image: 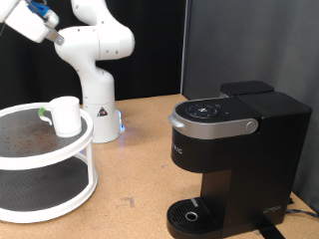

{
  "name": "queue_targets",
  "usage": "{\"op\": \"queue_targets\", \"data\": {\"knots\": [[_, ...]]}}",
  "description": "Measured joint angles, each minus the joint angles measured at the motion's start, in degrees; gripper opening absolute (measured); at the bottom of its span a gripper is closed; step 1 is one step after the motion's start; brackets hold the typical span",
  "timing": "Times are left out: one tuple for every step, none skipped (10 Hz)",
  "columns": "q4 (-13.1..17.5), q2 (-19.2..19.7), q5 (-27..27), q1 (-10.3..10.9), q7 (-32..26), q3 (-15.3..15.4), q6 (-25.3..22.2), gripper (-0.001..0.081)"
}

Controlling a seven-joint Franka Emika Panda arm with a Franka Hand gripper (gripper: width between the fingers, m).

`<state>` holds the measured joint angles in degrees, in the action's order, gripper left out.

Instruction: Make a cup of coffee with the keurig machine

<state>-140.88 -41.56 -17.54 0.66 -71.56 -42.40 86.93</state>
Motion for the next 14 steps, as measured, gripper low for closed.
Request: {"op": "queue_targets", "data": {"knots": [[0.5, -0.6, 0.2, -0.9, 0.0, -1.4, -0.3, 0.0003], [1.3, -0.8, 0.8, -1.8, 0.0, -2.6, -0.4, 0.0003], [1.9, -0.7, 2.2, -2.4, 0.0, -3.4, -0.3, 0.0003], [2.2, -0.6, 3.5, -2.8, 0.0, -4.1, 0.3, 0.0003], [2.4, -0.3, 4.1, -2.8, -0.2, -4.9, 0.8, 0.0003], [2.6, 0.0, 4.1, -2.6, -1.2, -5.8, 0.9, 0.0003], [2.7, 0.4, 4.1, -2.2, -2.1, -6.6, 1.0, 0.0003], [2.8, 1.2, 4.5, -2.0, -3.0, -7.1, 1.8, 0.0003], [2.5, 2.1, 5.7, -1.8, -4.2, -7.4, 3.1, 0.0003], [2.0, 3.4, 6.8, -1.5, -5.6, -7.8, 4.9, 0.0003], [1.4, 4.7, 7.2, -1.3, -6.8, -8.3, 6.9, 0.0003], [0.5, 5.9, 7.3, -1.1, -8.1, -8.8, 9.6, 0.0003], [-0.4, 6.8, 7.1, -0.7, -9.3, -9.4, 12.3, 0.0003], [-1.2, 7.6, 6.5, -0.1, -10.2, -10.4, 13.7, 0.0003]]}}
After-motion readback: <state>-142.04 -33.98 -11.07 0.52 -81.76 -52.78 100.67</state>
